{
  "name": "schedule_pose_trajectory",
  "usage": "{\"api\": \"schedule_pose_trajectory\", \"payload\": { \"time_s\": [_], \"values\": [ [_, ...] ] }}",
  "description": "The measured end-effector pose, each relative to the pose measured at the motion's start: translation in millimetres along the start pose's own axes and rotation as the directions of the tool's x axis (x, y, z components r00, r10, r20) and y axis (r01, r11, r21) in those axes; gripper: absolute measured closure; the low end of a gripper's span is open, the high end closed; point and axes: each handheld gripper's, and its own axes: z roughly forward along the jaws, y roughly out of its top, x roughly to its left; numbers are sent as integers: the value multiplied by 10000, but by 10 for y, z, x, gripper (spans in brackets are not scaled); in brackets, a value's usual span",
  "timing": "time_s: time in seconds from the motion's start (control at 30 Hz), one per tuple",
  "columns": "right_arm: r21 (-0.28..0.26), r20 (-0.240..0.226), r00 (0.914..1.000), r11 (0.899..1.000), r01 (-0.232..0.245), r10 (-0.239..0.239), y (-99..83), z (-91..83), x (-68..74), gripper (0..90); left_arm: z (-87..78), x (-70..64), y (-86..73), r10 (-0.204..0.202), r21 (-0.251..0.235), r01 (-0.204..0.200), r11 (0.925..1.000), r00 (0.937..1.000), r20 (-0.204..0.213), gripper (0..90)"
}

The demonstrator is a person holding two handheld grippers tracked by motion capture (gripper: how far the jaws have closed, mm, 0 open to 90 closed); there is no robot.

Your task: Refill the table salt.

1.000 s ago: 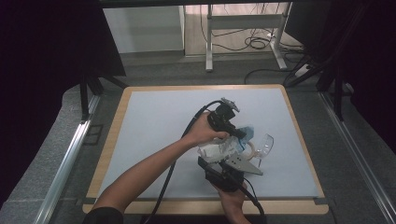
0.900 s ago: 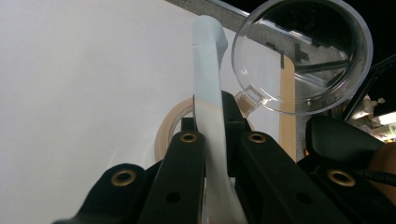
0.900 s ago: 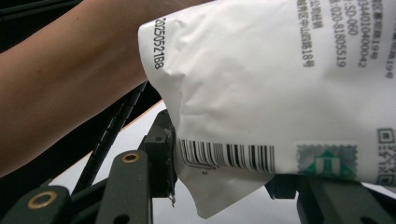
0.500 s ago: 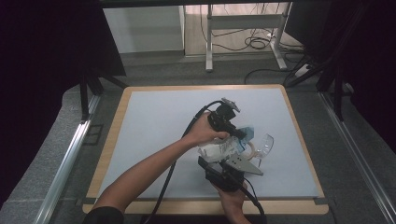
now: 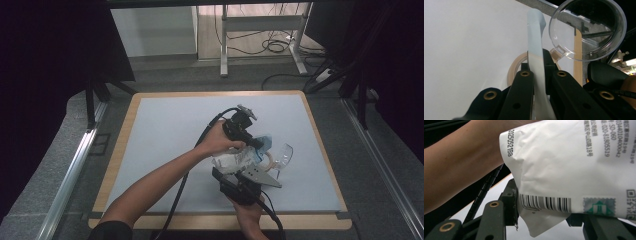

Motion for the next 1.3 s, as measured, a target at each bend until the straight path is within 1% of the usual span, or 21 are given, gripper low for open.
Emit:
{"api": "schedule_pose_trajectory", "payload": {
  "time_s": [0.2,1.3],
  "values": [
    [-44,18,10000,10000,14,-14,10,-15,-4,543,9,15,1,-30,34,29,10000,10000,48,900],
    [-45,31,10000,10000,81,-81,3,-3,-10,546,5,13,0,0,57,0,10000,10000,11,899]
  ]
}}
